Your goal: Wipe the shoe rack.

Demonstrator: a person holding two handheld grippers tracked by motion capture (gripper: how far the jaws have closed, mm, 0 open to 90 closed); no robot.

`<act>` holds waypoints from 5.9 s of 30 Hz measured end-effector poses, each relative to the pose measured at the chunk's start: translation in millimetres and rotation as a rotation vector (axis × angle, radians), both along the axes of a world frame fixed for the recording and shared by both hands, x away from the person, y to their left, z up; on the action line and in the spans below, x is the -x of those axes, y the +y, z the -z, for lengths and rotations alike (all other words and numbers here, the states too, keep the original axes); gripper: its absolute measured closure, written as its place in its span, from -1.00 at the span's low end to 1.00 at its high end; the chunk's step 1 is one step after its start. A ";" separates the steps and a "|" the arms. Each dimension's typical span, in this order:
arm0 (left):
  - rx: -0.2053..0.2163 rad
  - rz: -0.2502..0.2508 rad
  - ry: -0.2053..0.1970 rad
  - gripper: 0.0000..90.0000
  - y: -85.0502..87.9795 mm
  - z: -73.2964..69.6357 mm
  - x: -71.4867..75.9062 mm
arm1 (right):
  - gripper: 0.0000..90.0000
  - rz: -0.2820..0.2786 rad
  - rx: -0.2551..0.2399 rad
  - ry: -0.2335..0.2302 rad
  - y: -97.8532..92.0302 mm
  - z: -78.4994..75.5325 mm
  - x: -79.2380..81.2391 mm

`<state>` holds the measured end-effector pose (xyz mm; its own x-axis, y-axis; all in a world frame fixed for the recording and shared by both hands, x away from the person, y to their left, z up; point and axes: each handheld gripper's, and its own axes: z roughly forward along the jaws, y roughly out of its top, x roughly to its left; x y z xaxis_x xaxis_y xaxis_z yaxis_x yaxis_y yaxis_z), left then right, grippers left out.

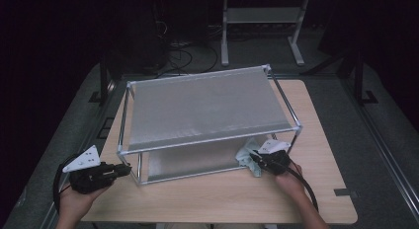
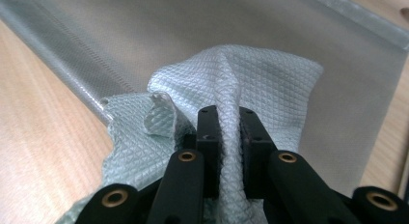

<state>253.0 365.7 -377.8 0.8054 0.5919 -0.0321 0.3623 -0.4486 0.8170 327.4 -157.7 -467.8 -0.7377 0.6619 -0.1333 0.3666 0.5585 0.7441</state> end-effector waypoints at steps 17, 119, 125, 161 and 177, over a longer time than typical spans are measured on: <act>-0.007 -0.005 -0.002 0.81 0.4 -0.7 -1.3 | 0.81 0.017 -0.024 0.001 15.2 4.5 -12.0; 0.051 -0.187 -0.062 0.79 39.0 -0.9 2.0 | 0.83 -0.198 -0.161 0.002 -96.3 -110.2 34.5; 0.047 -0.181 -0.064 0.79 38.6 -1.0 1.5 | 0.83 -0.162 -0.148 0.098 -87.6 -58.5 23.4; 0.039 -0.157 -0.068 0.79 33.1 -0.9 0.1 | 0.11 -0.030 -0.088 0.169 -77.0 -18.3 -1.1; 0.030 -0.161 -0.069 0.79 34.1 -1.6 0.6 | 0.74 -0.055 -0.044 0.108 -76.1 -42.7 7.9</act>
<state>252.4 399.8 -376.1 0.7012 0.7130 0.0006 0.3700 -0.3646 0.8545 319.5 -233.9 -425.1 -0.7816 0.6234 -0.0224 0.4158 0.5473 0.7263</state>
